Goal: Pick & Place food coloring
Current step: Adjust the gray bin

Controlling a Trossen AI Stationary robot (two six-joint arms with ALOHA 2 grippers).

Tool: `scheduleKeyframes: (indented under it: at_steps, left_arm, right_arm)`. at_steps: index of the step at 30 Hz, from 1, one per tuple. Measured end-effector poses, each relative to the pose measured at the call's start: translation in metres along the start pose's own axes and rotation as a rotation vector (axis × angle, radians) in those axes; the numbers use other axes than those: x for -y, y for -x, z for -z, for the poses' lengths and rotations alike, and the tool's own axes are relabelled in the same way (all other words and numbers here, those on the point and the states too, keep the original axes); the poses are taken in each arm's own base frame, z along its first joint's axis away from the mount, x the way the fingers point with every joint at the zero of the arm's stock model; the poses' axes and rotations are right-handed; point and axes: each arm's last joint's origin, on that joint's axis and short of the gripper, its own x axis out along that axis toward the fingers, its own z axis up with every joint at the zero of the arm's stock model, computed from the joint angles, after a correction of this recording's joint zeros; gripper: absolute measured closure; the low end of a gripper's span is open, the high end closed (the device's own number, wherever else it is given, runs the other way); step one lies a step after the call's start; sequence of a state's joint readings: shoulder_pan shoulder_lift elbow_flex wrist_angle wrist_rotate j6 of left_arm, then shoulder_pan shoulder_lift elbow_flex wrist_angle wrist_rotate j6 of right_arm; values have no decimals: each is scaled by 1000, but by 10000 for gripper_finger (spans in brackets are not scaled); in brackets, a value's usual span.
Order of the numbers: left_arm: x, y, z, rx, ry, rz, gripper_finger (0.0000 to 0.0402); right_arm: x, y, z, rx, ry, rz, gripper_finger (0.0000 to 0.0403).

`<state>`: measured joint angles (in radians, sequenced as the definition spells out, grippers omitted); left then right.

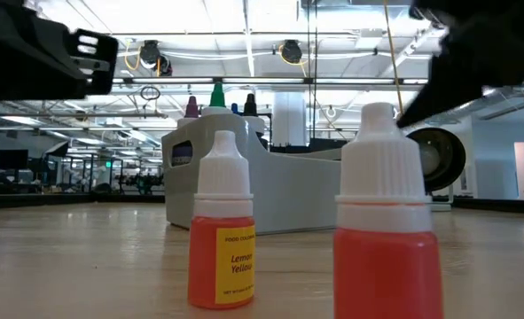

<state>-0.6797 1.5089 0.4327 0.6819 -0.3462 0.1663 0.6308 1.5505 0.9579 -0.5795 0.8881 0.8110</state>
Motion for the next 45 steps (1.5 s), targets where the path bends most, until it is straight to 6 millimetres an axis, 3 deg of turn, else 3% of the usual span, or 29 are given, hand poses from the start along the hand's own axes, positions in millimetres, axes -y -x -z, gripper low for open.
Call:
scheduleKeyframes:
  at_steps: [5,10,19,37,45]
  left_arm:
    - [-10,-4,3,-26,77,-39,394]
    - [-16,-5,12,-105,151,-52,396]
    - [-26,-7,16,-130,184,-112,394]
    - [-53,-10,27,-189,315,-290,398]
    - [-60,-14,36,-225,341,-349,398]
  right_arm:
    - [9,-18,27,-21,-84,31,402]
    - [11,-34,40,-17,-116,-45,403]
    - [16,-53,39,49,-104,-143,403]
    - [13,-54,36,51,-132,-208,403]
    - [1,-63,38,54,-124,-294,403]
